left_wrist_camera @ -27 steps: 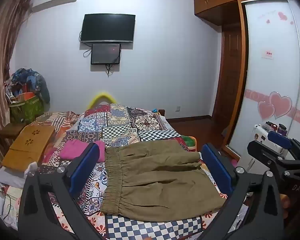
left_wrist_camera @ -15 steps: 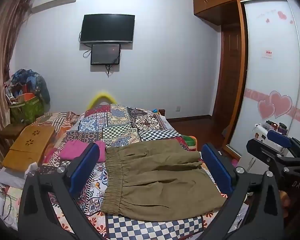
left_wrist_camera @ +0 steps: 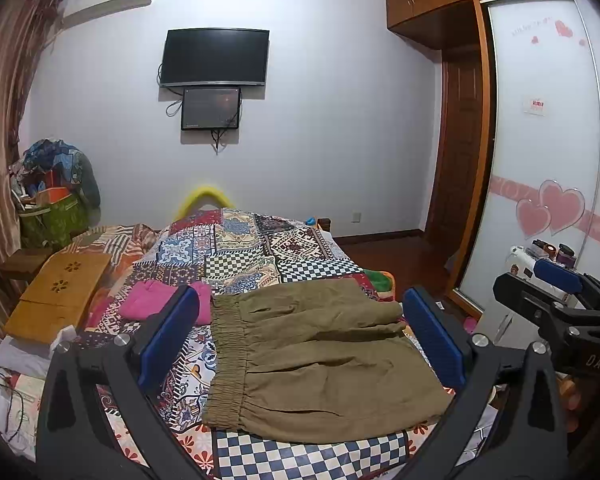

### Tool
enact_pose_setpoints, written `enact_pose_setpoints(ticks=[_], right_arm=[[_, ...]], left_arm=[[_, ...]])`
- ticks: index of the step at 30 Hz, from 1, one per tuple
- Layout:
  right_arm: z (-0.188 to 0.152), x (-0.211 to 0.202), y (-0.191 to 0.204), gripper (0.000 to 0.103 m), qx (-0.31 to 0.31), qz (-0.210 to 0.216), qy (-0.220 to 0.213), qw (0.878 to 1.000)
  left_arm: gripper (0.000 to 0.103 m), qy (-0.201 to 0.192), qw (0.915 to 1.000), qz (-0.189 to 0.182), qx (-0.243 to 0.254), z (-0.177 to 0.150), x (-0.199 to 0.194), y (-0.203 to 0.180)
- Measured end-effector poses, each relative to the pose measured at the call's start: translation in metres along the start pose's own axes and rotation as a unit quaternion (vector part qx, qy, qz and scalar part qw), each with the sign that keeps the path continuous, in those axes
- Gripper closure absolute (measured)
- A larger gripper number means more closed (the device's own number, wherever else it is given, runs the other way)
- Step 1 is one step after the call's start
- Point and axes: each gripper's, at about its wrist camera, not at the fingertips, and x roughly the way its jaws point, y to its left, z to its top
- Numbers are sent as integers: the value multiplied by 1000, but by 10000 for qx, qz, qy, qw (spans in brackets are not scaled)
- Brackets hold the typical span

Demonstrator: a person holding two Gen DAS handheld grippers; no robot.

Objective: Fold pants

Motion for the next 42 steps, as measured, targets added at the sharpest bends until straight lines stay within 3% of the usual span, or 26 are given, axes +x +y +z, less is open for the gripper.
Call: enact_pose_setpoints(ticks=[42], right_arm=[[1,-2,-2,0,73,55,80,9999]], left_arm=[[0,0,10000,5,2,-2,1,4]])
